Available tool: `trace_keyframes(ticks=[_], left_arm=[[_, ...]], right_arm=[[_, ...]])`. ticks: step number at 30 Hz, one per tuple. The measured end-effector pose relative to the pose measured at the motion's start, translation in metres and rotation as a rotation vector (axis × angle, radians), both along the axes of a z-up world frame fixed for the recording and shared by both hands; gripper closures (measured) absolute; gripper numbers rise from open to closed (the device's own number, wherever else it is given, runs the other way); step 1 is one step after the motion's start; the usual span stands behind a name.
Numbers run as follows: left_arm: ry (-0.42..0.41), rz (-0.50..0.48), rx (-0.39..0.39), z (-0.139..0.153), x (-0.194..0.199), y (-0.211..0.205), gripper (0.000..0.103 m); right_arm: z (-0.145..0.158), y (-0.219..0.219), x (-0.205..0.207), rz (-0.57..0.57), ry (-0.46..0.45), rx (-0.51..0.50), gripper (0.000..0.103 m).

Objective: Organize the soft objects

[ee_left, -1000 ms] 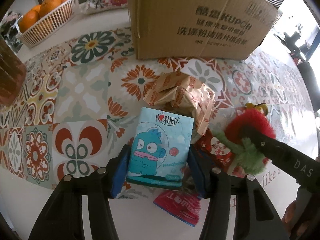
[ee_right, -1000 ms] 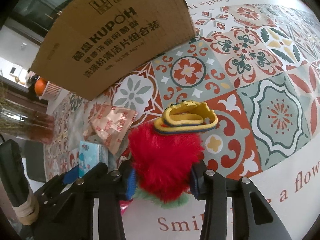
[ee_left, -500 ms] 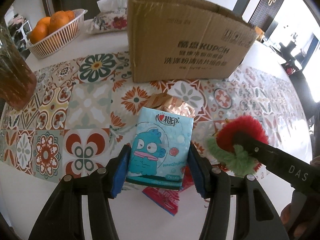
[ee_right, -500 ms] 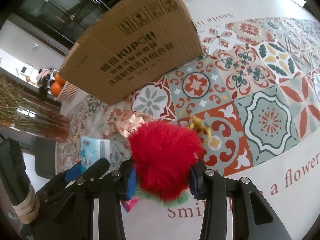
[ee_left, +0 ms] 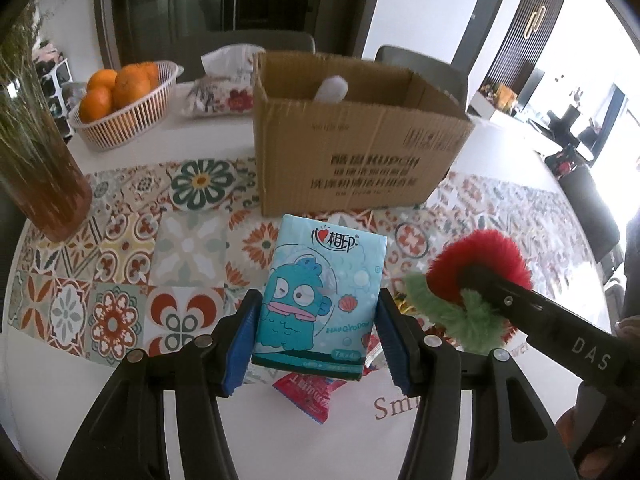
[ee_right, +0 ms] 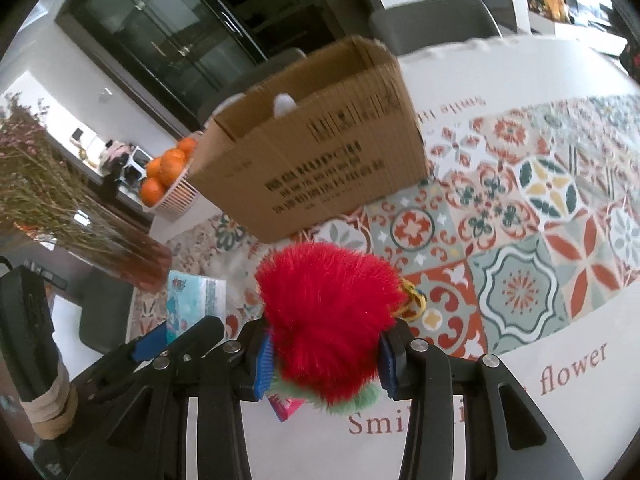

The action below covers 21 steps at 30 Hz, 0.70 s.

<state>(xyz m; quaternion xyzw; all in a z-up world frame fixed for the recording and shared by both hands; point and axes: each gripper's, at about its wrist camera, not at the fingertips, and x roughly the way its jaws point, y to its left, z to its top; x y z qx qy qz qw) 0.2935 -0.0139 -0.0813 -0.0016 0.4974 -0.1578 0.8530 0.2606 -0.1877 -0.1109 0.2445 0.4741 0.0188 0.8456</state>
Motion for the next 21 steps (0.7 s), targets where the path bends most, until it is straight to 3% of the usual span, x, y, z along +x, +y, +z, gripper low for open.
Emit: trace_keyframes(ticks=[21], left_arm=[[-0.168,0.016,-0.040,0.065,0.002,-0.011,0.047]], right_arm=[[0.072,-0.009,0.001,0.025,-0.221,-0.086,0.061]])
